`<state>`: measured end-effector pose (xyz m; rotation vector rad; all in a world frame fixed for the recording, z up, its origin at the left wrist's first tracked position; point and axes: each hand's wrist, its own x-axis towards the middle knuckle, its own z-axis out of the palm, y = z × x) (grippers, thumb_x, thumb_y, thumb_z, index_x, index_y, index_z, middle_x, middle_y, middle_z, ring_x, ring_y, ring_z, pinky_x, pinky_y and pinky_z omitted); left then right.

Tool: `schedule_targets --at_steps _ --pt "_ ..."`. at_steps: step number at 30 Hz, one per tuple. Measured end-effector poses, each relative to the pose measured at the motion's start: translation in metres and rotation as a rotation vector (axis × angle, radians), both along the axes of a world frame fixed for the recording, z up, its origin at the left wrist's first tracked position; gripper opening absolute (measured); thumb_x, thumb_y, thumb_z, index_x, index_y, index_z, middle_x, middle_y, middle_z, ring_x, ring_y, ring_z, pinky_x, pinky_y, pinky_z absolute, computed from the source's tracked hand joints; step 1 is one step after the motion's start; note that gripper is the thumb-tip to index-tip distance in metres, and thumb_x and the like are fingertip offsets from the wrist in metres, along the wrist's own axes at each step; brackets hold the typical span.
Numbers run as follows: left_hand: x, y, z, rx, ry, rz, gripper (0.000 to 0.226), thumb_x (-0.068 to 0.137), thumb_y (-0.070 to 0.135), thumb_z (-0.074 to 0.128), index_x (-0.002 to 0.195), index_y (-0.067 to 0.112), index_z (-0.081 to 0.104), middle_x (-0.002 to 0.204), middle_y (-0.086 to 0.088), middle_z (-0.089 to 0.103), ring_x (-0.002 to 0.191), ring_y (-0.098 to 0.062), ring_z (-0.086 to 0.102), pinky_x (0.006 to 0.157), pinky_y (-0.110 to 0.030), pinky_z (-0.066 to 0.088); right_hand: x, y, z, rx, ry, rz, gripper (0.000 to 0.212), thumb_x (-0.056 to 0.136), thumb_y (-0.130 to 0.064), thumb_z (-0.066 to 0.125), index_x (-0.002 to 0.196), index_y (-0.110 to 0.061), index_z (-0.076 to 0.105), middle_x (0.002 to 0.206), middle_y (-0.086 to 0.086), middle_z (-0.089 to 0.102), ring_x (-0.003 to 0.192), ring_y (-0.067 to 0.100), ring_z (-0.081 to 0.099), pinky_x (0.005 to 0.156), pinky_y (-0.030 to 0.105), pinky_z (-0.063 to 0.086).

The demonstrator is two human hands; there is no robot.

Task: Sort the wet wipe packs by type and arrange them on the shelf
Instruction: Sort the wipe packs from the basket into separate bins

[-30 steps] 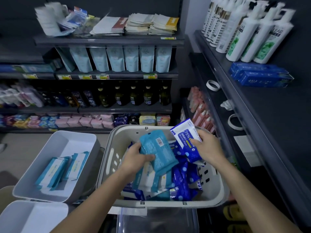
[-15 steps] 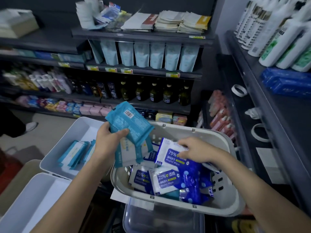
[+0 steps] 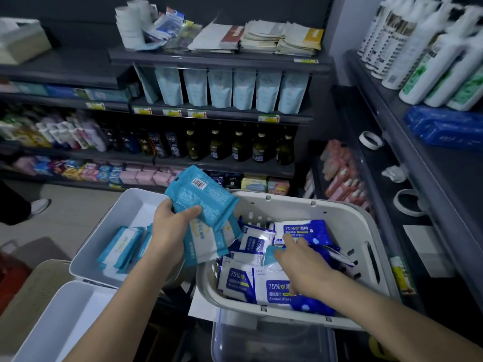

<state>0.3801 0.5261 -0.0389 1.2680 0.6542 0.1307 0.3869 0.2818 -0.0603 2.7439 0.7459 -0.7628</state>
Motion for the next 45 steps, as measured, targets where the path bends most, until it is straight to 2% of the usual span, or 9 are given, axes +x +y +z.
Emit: schedule_targets --at_steps 3,7,13,17,24,31,37,41,45 --pt "0.000 0.012 -0.001 -0.045 -0.003 0.007 0.026 0.086 -0.001 0.064 0.111 0.004 0.057 0.101 -0.013 0.072 0.082 -0.030 0.073 0.071 -0.044 0.057 -0.002 0.003 -0.003 0.006 0.094 0.000 0.025 0.078 -0.014 0.073 0.098 -0.012 0.057 0.105 0.006 0.055 0.094 0.023 0.054 0.060 0.029 0.042" --pt "-0.001 0.030 0.003 -0.045 -0.020 -0.015 0.024 0.087 -0.001 0.063 0.109 0.004 0.057 0.100 -0.012 0.072 0.078 -0.027 0.072 0.065 -0.038 0.057 0.019 -0.003 0.007 0.250 0.277 -0.279 0.039 0.070 -0.017 0.080 0.074 -0.024 0.042 0.083 -0.005 0.050 0.076 0.013 0.048 0.054 0.024 0.035" --pt "-0.009 0.070 0.006 -0.070 -0.038 0.021 0.027 0.088 0.000 0.062 0.113 0.006 0.055 0.100 -0.009 0.072 0.076 -0.022 0.072 0.058 -0.032 0.056 0.058 0.034 0.055 1.123 0.388 -0.860 0.023 0.079 0.005 0.069 0.101 0.000 0.065 0.085 0.014 0.074 0.067 0.022 0.069 0.064 0.030 0.056" --pt "-0.017 0.108 0.001 -0.061 -0.021 0.102 0.025 0.088 0.000 0.062 0.110 0.008 0.056 0.103 -0.012 0.070 0.080 -0.026 0.071 0.065 -0.037 0.057 0.061 0.107 0.066 1.380 0.505 -0.936 0.017 0.084 0.003 0.064 0.098 -0.006 0.066 0.084 0.010 0.075 0.068 0.019 0.072 0.060 0.030 0.059" --pt "-0.027 0.194 -0.039 0.063 0.125 0.227 0.028 0.085 -0.002 0.064 0.108 0.010 0.055 0.098 -0.010 0.068 0.078 -0.026 0.068 0.063 -0.034 0.054 0.058 0.241 0.015 1.328 0.568 -1.022 0.024 0.084 0.002 0.064 0.107 -0.004 0.064 0.098 0.015 0.072 0.082 0.028 0.070 0.077 0.043 0.058" --pt "-0.020 0.250 -0.123 0.130 0.335 0.234 0.029 0.082 0.001 0.066 0.105 0.012 0.054 0.098 -0.009 0.066 0.084 -0.028 0.066 0.071 -0.038 0.055 0.064 0.305 -0.075 1.112 0.584 -1.203 0.028 0.082 0.003 0.065 0.109 -0.001 0.062 0.095 0.016 0.071 0.076 0.029 0.069 0.074 0.044 0.058" --pt "-0.005 0.263 -0.177 0.275 0.414 -0.017 0.032 0.078 0.009 0.070 0.105 0.002 0.053 0.094 -0.009 0.065 0.091 -0.031 0.066 0.063 -0.030 0.050 0.063 0.318 -0.103 1.032 0.516 -1.230 0.018 0.083 0.001 0.066 0.099 -0.007 0.063 0.091 0.011 0.070 0.079 0.026 0.068 0.071 0.039 0.057" --pt "-0.022 0.259 -0.181 0.554 0.479 -0.170 0.044 0.083 0.016 0.069 0.120 0.007 0.046 0.108 -0.001 0.057 0.098 -0.021 0.058 0.081 -0.034 0.048 0.051 0.323 -0.106 0.992 0.529 -1.165 0.023 0.082 -0.002 0.069 0.103 -0.006 0.063 0.096 0.010 0.070 0.085 0.026 0.068 0.070 0.035 0.057" --pt "-0.063 0.260 -0.180 0.690 0.476 -0.243 0.045 0.085 0.018 0.066 0.125 0.005 0.051 0.121 -0.007 0.058 0.112 -0.023 0.055 0.084 -0.026 0.040 0.030 0.337 -0.104 0.949 0.572 -1.078 0.026 0.082 -0.007 0.072 0.105 -0.011 0.062 0.102 0.009 0.068 0.093 0.026 0.066 0.079 0.039 0.057"
